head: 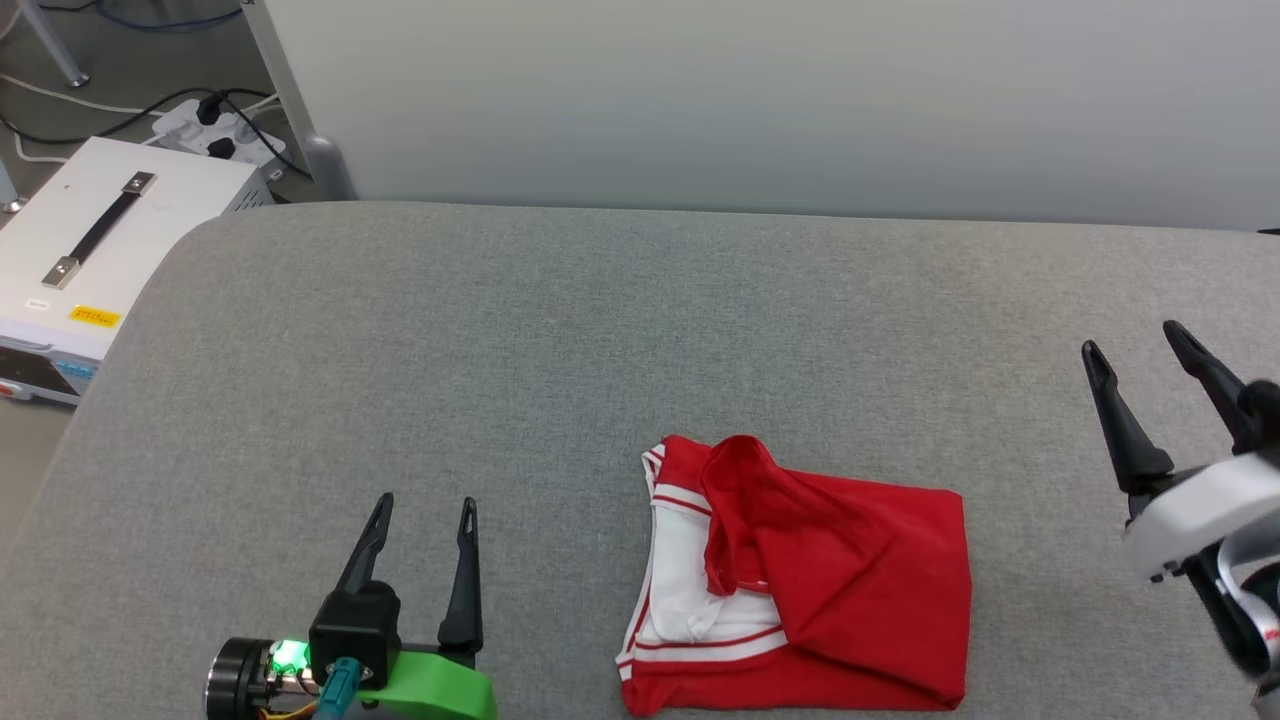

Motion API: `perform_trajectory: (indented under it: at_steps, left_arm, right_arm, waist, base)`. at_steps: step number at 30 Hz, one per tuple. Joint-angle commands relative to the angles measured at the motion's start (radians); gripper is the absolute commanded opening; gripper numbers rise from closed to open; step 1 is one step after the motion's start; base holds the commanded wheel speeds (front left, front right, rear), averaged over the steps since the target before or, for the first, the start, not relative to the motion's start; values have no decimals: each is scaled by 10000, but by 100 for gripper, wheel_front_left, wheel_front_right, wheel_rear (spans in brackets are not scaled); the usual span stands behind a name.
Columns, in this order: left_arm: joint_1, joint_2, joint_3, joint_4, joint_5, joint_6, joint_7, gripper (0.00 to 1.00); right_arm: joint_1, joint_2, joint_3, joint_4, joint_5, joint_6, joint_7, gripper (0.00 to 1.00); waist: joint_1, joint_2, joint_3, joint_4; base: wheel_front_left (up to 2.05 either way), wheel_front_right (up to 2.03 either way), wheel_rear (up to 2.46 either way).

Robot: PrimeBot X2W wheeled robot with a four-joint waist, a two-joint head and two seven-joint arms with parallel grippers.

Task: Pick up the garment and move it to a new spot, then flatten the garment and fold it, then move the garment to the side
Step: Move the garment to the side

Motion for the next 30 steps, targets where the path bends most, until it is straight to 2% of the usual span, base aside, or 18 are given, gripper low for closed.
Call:
perform_trajectory:
  at_steps: [1,8,13,18,26,30]
  left_arm:
    - [-167,10,12,6,10,-43,-59,100]
    - [-275,-21,35,30,-9,-39,-59,100]
    - [-457,-57,-9,33,3,-56,-59,100]
    - [-727,-96,-61,49,12,-75,-59,100]
    - [-1062,-146,-112,103,22,-94,-59,100]
    - [-1204,-173,-147,144,24,-96,-59,100]
  right_arm:
    - [-414,-301,296,118,448,-9,767,100]
    - [-1060,-1454,1872,289,3430,-9,5644,100]
    - [-842,-1754,2390,490,5109,-9,7924,100]
    - [-791,-1534,2548,832,5736,-9,8505,100]
    - [-1155,-767,3170,1902,5866,-9,8253,100]
    - [-1080,-469,3811,2581,5936,-9,8215,100]
  waist:
    - [0,-1,67,40]
    - [0,-1,286,133]
    - [0,-1,566,283]
    - [0,-1,920,519]
    - [0,-1,1468,804]
    - [0,-1,1604,895]
  base:
    - [0,0,0]
    - [0,0,0]
    - [0,0,0]
    - [0,0,0]
    - [0,0,0]
    - [0,0,0]
